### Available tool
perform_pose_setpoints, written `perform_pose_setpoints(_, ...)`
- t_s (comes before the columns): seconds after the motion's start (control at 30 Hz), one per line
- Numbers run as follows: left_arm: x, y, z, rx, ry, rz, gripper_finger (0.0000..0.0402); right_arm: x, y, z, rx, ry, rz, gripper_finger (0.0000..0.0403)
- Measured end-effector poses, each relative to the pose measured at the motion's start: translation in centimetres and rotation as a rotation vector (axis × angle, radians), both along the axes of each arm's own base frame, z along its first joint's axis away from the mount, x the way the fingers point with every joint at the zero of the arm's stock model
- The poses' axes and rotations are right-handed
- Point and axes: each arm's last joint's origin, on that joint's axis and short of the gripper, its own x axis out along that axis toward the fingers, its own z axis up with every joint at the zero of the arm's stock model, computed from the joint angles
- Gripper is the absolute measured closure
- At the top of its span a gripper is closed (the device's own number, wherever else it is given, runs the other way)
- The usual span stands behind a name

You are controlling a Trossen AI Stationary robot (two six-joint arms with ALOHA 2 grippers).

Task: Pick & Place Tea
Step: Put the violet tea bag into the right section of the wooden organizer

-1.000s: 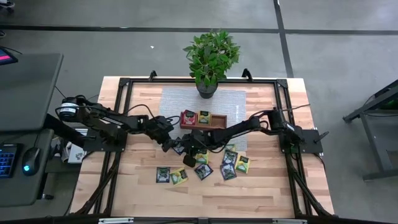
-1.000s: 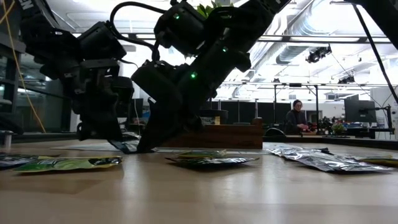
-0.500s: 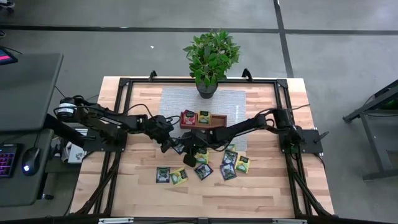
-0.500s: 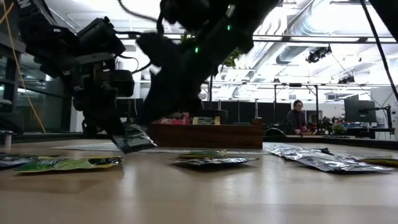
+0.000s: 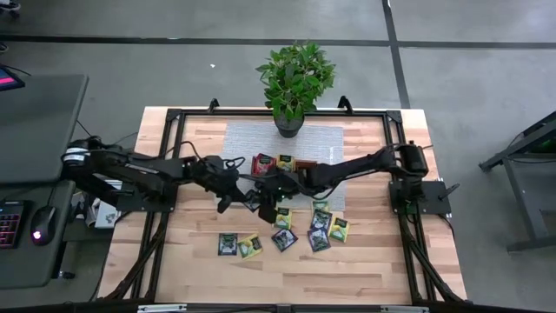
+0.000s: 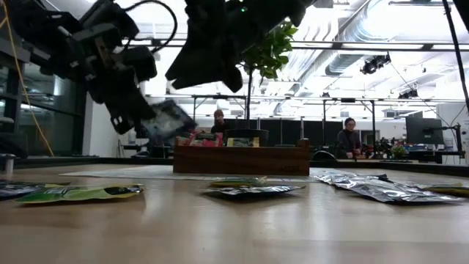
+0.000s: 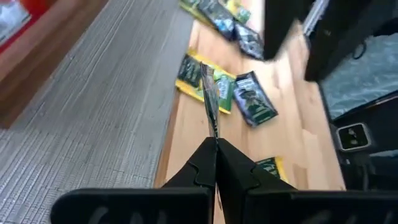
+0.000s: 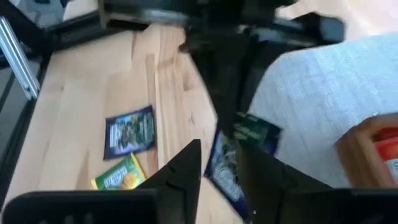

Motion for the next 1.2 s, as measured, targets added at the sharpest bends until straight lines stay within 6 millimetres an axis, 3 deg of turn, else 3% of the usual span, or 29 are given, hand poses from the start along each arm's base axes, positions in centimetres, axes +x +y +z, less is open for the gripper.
perform_pose_setpoints(0.3,-0.4,-0.1,0.9,0.037,-0.05,-0.029,0.0401,-1.0,-1.4,2.4,0.009,-0.032,-0.013,0.0247)
perform_pose_setpoints(0.47,-0.4,-0.1,1.0,0.059,-0.049,-0.047,0.0401,-1.1,-2.7,2.6,0.05,-0.022,-0.028,0.0223)
perform_pose_setpoints(0.57,0.2,0.0,2.1,0.121,-0.053,-0.086,0.0401,-1.2,-3.4,2.4,0.073,-0.003,-0.025,0.0213)
perform_pose_setpoints(0.93,1.8,0.3,7.1,0.369,0.068,-0.191,0.0401,-1.2,-3.8,2.8,0.101,-0.023,0.039,0.0203)
perform_pose_setpoints(1.2,2.0,0.4,7.7,0.385,0.062,-0.186,0.0401,-1.2,-3.8,2.9,0.086,-0.028,0.037,0.0204)
